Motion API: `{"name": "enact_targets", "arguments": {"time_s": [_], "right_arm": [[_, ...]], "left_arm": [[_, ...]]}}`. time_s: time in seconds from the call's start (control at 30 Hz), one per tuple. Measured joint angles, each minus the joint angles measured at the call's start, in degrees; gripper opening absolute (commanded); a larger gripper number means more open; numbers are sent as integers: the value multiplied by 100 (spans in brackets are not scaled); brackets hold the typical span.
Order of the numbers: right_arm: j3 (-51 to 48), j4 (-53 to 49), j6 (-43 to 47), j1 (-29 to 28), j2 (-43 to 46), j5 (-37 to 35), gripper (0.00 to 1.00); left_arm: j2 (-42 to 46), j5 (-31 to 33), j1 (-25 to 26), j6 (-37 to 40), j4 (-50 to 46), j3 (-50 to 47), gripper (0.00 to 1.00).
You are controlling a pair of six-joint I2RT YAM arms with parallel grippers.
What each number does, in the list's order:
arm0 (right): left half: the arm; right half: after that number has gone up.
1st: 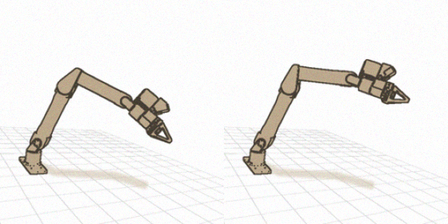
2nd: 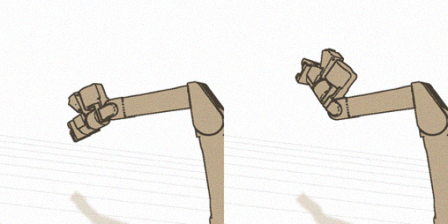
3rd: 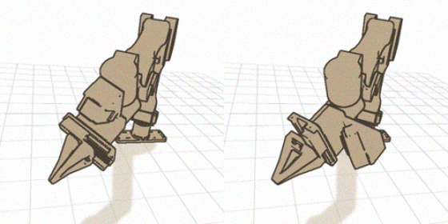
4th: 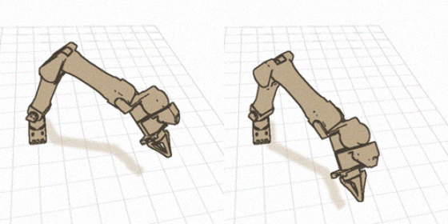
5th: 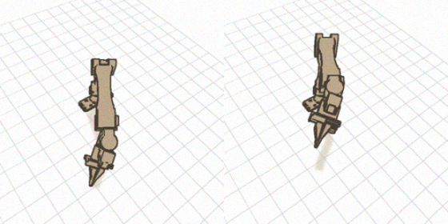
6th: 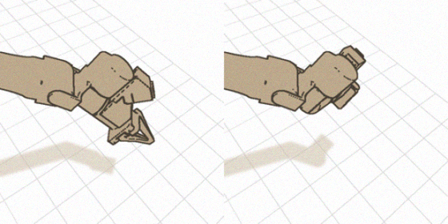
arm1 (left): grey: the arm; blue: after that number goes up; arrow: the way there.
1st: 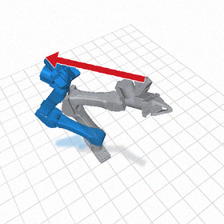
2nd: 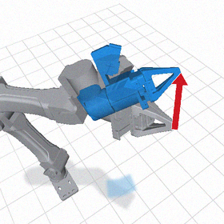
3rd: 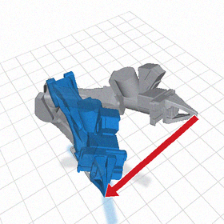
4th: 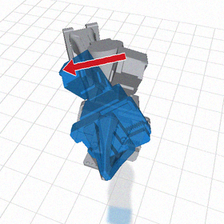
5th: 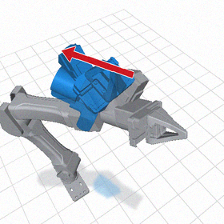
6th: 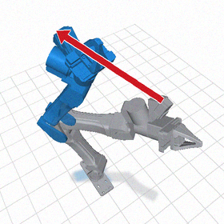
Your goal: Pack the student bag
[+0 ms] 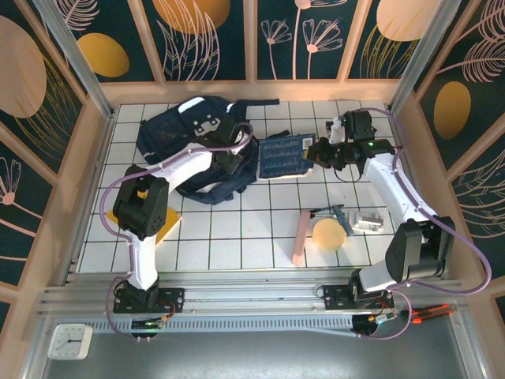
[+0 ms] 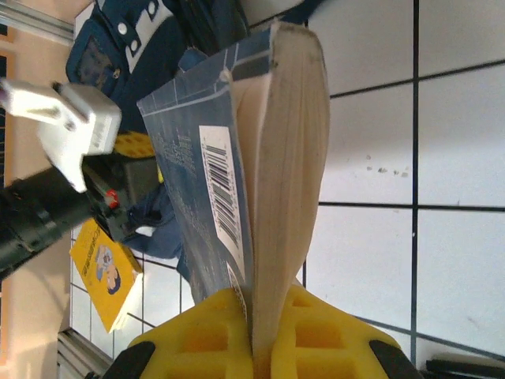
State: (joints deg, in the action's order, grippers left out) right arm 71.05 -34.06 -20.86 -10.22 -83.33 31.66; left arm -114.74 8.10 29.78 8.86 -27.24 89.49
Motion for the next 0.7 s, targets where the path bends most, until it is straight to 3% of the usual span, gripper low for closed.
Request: {"name": "enact_targets", "arguments": {"time_s": [0.2,0.43,0.7], "right_arm": [[-728,170,-514,-66,236,195,0],[-1025,898,-1237,-538,146,551,0],[-179,2068,-2020,-911,-1665,380,0]], "left_arm": [[170,-79,-79,-439,-525,1115,0],[905,-459,-101,-778,-695,1272,0],[1062,-901,-85,-970,-734,1008,0]]}}
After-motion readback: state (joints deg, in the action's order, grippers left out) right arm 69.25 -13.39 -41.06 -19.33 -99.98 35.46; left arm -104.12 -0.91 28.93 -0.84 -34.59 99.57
